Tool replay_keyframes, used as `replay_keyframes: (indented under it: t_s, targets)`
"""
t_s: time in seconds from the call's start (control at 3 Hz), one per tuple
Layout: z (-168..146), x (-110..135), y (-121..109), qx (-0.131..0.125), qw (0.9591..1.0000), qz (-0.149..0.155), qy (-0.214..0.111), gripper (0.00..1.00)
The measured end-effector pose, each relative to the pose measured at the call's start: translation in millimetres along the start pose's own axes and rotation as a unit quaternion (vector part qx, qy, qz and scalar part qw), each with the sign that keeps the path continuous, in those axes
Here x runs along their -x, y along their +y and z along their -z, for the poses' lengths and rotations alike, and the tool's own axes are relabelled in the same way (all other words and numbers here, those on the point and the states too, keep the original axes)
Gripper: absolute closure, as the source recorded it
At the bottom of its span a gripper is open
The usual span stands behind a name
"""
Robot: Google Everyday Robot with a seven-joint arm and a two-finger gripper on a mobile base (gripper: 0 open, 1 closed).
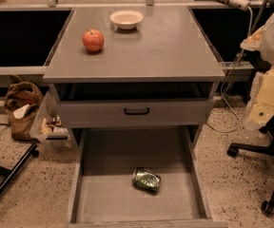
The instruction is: Pick green can from middle drawer and place on counter
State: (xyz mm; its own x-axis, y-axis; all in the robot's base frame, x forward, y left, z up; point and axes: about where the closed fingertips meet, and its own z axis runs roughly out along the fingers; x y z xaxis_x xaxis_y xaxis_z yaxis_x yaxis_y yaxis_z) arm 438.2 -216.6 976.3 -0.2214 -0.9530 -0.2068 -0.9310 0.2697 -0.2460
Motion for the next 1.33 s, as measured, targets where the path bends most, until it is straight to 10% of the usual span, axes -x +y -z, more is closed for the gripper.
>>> replay_keyframes:
  t_s: [0.67,1.33]
  targets:
    - [-12.9,4.6,0.0,0.002,1.0000,-0.004,-0.003,0.00]
    - [-128.5,11.9,12.4,0.038,0.9932,-0.087,-0.067,0.00]
